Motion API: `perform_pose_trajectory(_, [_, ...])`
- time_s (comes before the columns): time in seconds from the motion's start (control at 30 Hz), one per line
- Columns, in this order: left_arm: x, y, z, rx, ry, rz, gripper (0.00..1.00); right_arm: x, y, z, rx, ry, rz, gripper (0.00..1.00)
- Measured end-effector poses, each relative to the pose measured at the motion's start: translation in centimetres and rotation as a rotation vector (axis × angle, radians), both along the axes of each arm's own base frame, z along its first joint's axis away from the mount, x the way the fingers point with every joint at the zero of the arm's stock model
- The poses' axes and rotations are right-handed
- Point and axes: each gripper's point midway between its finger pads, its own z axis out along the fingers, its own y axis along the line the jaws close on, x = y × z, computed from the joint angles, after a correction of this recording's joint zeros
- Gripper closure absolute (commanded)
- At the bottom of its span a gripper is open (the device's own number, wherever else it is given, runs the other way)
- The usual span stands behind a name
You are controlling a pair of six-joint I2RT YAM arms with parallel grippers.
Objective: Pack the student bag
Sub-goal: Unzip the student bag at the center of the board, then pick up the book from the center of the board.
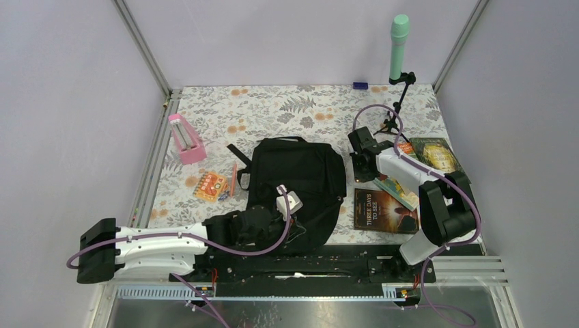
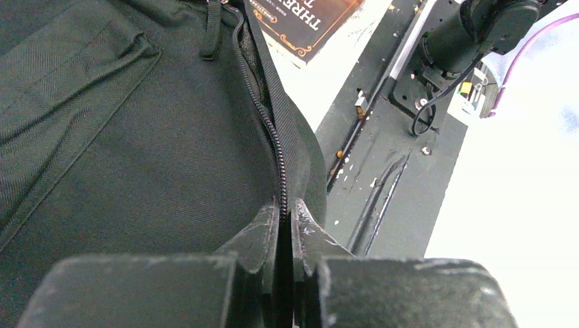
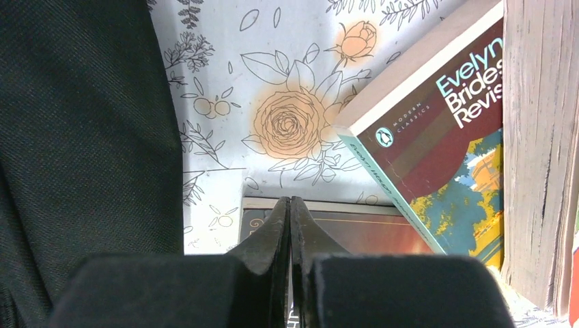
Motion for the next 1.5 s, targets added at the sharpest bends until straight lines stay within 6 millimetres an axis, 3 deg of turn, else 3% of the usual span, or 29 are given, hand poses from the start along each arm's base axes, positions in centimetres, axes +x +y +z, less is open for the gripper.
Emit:
perform_pose_trajectory(0.23, [-0.3, 0.1, -1.2, 0.038, 0.025, -0.006, 0.98, 0.3, 0.2, 0.4, 0.007, -0.019, 0.004, 1.00])
perform_pose_trajectory(0.3, [-0.3, 0.1, -1.5, 0.048, 0.032, -0.002, 0.79, 0.4, 0.2, 1.2, 0.019, -0.042, 0.004, 1.00])
perform_pose_trajectory(0.33, [-0.2, 0.1, -1.6, 0.053, 0.036, 0.004, 0.62, 0.5, 0.3, 1.8, 0.027, -0.061, 0.005, 0.98])
perform_pose_trajectory(0.43, [0.0, 0.0, -1.6, 0.063, 0.045, 0.021, 0.27, 0.4, 0.4, 3.8, 0.058, -0.118, 0.006, 0.87])
perform_pose_trajectory(0.5, [0.3, -0.3, -1.1, 0.060, 0.037, 0.033, 0.16, -0.1, 0.3, 5.3, 0.083, -0.160, 0.002, 0.72])
perform_pose_trajectory(0.6, [0.7, -0.8, 0.0, 0.040, 0.031, 0.044, 0.09, -1.4, 0.3, 6.8, 0.133, -0.207, 0.000, 0.56])
perform_pose_trajectory(0.73, [1.2, -1.2, 1.4, 0.027, 0.019, 0.068, 0.08, -4.0, 0.4, 8.1, 0.223, -0.254, 0.002, 0.44])
perform_pose_trajectory(0.9, [1.8, -1.1, 1.2, 0.059, 0.037, 0.112, 0.14, -6.6, 2.0, 9.3, 0.387, -0.282, 0.013, 0.36])
perform_pose_trajectory(1.1, [2.0, -0.7, -0.3, 0.105, 0.083, 0.149, 0.19, -9.5, 6.4, 8.8, 0.680, -0.232, 0.007, 0.40])
perform_pose_trajectory(1.27, [2.1, -0.8, -1.2, 0.126, 0.108, 0.163, 0.25, -11.8, 9.5, 7.7, 0.793, -0.147, 0.021, 0.46])
perform_pose_trajectory(1.5, [2.5, -1.1, -2.1, 0.152, 0.124, 0.180, 0.36, -11.4, 10.6, 8.3, 0.849, -0.152, 0.002, 0.50])
